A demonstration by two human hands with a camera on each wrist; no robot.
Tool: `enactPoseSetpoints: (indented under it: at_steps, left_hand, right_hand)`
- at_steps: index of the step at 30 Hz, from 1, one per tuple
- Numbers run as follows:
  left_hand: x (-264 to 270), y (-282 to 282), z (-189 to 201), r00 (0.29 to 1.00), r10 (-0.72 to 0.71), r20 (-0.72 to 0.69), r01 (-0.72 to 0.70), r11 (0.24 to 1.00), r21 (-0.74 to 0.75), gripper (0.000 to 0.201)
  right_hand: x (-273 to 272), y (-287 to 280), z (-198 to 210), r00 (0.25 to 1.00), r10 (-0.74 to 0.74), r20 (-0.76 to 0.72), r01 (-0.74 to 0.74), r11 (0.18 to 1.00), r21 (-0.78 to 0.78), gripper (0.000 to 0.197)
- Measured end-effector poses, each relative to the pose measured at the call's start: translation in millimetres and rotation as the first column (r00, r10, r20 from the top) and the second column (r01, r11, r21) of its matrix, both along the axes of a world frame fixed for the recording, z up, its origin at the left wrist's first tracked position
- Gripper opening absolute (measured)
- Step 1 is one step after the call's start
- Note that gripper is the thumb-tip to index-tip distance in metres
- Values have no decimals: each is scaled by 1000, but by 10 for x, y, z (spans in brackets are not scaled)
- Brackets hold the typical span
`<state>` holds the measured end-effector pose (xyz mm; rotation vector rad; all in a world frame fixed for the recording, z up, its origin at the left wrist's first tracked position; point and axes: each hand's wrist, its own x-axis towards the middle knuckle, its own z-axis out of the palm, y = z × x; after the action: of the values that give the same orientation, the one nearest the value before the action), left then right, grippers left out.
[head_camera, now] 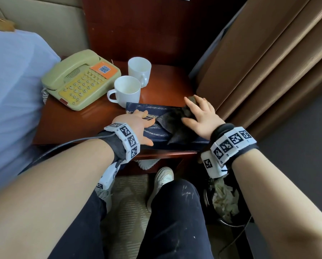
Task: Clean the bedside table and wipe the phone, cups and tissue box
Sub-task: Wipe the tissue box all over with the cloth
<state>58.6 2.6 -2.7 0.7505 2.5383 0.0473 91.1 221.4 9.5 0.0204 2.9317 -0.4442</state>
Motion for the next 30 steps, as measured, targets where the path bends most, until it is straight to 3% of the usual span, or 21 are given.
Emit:
enactPoseSetpoints:
  at_steps: [2, 3, 6, 10, 12, 14, 16, 19, 21, 23, 25, 27, 30]
  left_hand:
    - [13, 7, 11, 1000, 4, -1, -4, 1000, 1, 78]
    - [17, 8, 15, 1000, 5, 0, -5, 1000, 1, 78]
    - [17, 2, 3, 1000, 7, -3, -7, 1000, 15, 78]
    - [9, -22, -27, 1000, 12, -6, -12, 999, 41, 78]
    - [10, -28, -24, 1000, 14, -8, -14, 999, 44, 78]
    - [7, -24, -20, 1000, 18, -8, -18, 999, 46, 78]
    - [4, -25, -18, 1000, 24, -7, -24, 999, 47, 78]
    - [6, -25, -18, 1000, 24, -2, -24, 998, 50, 78]
    - [7, -25, -20, 1000, 22, -6, -22, 999, 48, 78]
    - [9, -27, -25, 1000, 25, -8, -25, 998, 52, 78]
    - [14, -27, -32, 1000, 30, -6, -30, 998, 55, 78]
    - [9, -24, -31, 1000, 30, -3, -30, 998, 53, 78]
    - [-6, -22, -31, 999, 33, -1, -33, 998, 55, 79]
  right_hand:
    - [9, -114, 15, 993, 70, 92, -78, 993, 90, 81]
    - [2, -167, 1, 989, 99, 113, -116, 981, 153, 80]
    - [-76, -181, -52, 988, 141, 60, -152, 954, 257, 52]
    - [-175, -30, -64, 979, -190, -77, 196, 976, 90, 48]
    - [-141, -53, -74, 972, -209, -111, 220, 970, 106, 46]
    - [-48, -138, -94, 992, -2, -123, 23, 985, 173, 38]
    - [92, -194, -111, 967, 243, -76, -228, 960, 160, 31]
    - [194, -89, 76, 910, 399, 111, -408, 910, 71, 28]
    - [114, 44, 186, 945, 304, 122, -315, 945, 90, 27]
    - [-20, 147, 190, 998, 50, -36, -49, 998, 49, 25]
    - [-101, 95, 66, 991, -116, -59, 122, 987, 107, 29]
    - [-59, -57, -103, 996, -92, -17, 93, 970, 224, 34]
    - [145, -204, -162, 987, 161, 2, -159, 973, 166, 31]
